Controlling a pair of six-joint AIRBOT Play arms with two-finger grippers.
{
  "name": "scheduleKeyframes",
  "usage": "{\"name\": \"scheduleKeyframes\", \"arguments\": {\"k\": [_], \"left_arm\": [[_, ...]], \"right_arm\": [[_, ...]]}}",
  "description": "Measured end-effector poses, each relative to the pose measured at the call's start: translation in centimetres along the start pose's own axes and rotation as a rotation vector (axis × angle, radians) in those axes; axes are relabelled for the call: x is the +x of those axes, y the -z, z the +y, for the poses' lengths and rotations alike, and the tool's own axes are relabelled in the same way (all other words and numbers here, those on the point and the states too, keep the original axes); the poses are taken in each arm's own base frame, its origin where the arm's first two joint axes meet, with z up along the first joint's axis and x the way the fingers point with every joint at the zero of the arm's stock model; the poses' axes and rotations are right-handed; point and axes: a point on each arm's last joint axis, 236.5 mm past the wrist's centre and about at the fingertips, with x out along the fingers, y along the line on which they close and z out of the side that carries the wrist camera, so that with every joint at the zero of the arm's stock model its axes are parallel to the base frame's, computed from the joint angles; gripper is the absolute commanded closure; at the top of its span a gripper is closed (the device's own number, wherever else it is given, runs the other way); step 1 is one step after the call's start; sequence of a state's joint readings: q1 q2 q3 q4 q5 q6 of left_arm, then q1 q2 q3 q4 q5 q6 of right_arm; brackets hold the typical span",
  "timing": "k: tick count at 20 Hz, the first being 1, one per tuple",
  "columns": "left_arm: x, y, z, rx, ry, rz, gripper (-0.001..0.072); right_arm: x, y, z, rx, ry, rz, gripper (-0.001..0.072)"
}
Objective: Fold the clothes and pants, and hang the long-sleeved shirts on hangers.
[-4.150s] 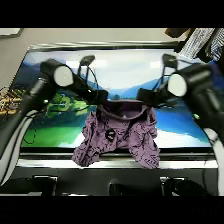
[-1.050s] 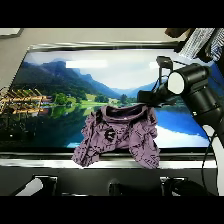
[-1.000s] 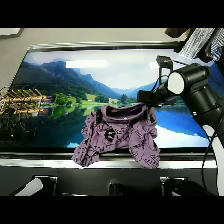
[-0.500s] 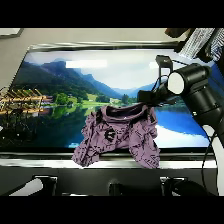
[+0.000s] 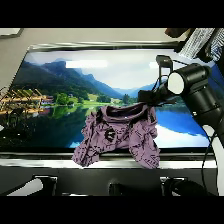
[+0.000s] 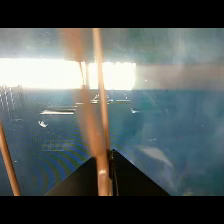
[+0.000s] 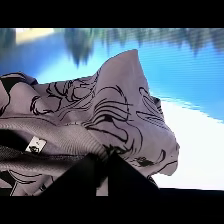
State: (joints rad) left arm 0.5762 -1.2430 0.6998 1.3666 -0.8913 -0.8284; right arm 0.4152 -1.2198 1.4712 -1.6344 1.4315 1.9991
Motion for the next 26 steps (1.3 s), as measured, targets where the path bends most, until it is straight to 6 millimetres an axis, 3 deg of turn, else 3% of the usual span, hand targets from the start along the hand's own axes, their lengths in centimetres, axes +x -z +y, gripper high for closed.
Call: {"name": "scheduleKeyframes", "arguments": {"k": [3,6,11,14,19,23,26], "left_arm": [[-1.0,-0.8,0.1,0.008,-0.006,-0.017,0.0680],[-3.3,-4.0,0.8,-0.002,-0.031,-0.120,0.0680],[-9.5,-10.0,0.8,0.021,-0.078,-0.322,0.0681],[-13.8,-13.4,-0.7,0.084,-0.111,-0.441,0.0682],[-22.5,-17.8,-4.7,0.130,-0.149,-0.721,0.0682],[-27.8,-18.7,-10.2,0.183,-0.077,-0.887,0.0685],[-30.1,-17.9,-15.5,0.287,0.026,-0.957,0.0687]], "right_arm": [[0.0,-0.1,-0.1,0.000,0.004,-0.003,0.0665],[0.0,-0.1,-0.1,-0.001,0.006,-0.006,0.0665],[0.0,-0.2,-0.2,-0.001,0.009,-0.007,0.0666],[0.0,-0.2,-0.4,0.000,0.016,-0.009,0.0666],[0.0,-0.2,-0.6,-0.001,0.024,-0.010,0.0666],[0.0,-0.2,-0.6,-0.001,0.024,-0.009,0.0666],[0.0,-0.2,-0.6,-0.002,0.025,-0.010,0.0666]]}}
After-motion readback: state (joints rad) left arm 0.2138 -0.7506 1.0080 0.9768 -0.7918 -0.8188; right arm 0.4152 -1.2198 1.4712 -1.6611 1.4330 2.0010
